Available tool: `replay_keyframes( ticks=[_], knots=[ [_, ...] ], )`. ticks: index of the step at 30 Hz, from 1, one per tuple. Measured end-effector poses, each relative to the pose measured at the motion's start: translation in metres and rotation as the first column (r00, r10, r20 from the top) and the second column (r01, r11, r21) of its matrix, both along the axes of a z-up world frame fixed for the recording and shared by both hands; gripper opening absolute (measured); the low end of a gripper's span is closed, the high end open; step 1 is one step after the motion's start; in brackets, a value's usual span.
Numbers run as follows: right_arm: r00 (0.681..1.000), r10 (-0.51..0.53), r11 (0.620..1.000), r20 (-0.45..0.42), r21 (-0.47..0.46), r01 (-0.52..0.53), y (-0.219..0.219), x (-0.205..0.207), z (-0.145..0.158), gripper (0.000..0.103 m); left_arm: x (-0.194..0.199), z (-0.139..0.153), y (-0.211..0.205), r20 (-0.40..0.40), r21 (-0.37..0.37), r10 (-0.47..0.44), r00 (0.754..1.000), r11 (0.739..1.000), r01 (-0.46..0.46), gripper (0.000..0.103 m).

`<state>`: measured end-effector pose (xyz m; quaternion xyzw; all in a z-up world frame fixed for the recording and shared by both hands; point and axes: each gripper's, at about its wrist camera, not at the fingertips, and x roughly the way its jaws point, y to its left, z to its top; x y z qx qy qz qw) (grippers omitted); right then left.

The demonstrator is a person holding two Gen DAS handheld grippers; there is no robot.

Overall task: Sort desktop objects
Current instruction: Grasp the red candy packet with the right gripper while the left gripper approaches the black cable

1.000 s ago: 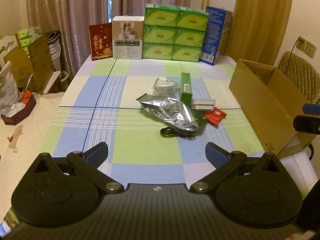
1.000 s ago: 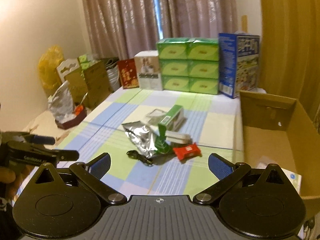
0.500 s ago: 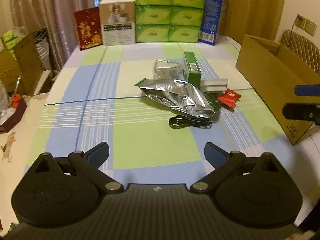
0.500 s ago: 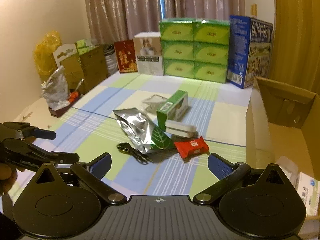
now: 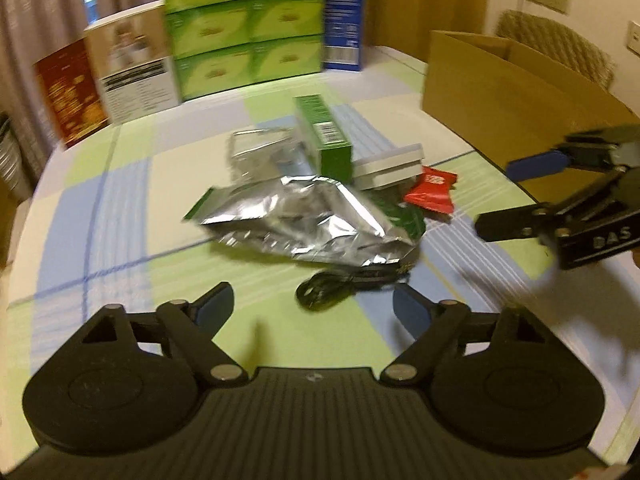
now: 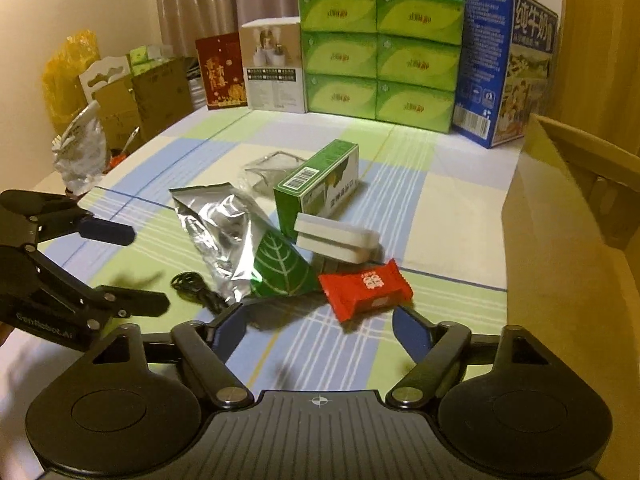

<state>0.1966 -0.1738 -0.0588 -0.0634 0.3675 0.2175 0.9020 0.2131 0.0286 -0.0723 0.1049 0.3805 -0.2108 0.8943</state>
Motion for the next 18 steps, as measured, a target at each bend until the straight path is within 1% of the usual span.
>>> replay_keyframes(
  ticks=[3,5,7,11,13,15,18],
  knots=[
    [1.0,-0.004,1.0,-0.004,-0.006,0.004,0.002,0.013,-0.006,0.076,0.013,-0.009,-0.006,-0.02,-0.002,-0.046,0.999,0.999,0.046,0.076],
    [1.0,-0.008,1.0,-0.009,-0.011,0.008,0.002,0.021,-0.01,0.076,0.018,-0.017,-0.008,-0.039,0.001,-0.076,0.996,0.997,0.077,0.069],
    [1.0,-0.013,1.0,-0.018,-0.023,0.012,0.002,0.029,-0.015,0.076,0.022,-0.023,-0.01,-0.049,0.001,-0.103,0.993,0.995,0.103,0.066],
    [1.0,-0.016,0.999,-0.015,-0.035,0.015,0.001,0.04,-0.022,0.077,0.025,-0.031,-0.014,-0.052,0.005,-0.15,0.987,0.989,0.15,0.064],
    [1.0,-0.017,0.999,-0.014,-0.042,0.017,0.0,0.045,-0.024,0.077,0.026,-0.032,-0.016,-0.046,0.002,-0.163,0.986,0.987,0.163,0.06],
    [1.0,-0.02,0.999,-0.018,-0.048,0.02,-0.001,0.05,-0.027,0.077,0.027,-0.033,-0.017,-0.043,0.0,-0.163,0.986,0.987,0.163,0.051],
    [0.999,-0.029,0.999,-0.03,-0.038,0.028,-0.006,0.056,-0.031,0.077,0.026,-0.033,-0.018,-0.043,0.008,-0.172,0.984,0.985,0.172,0.045]
  ],
)
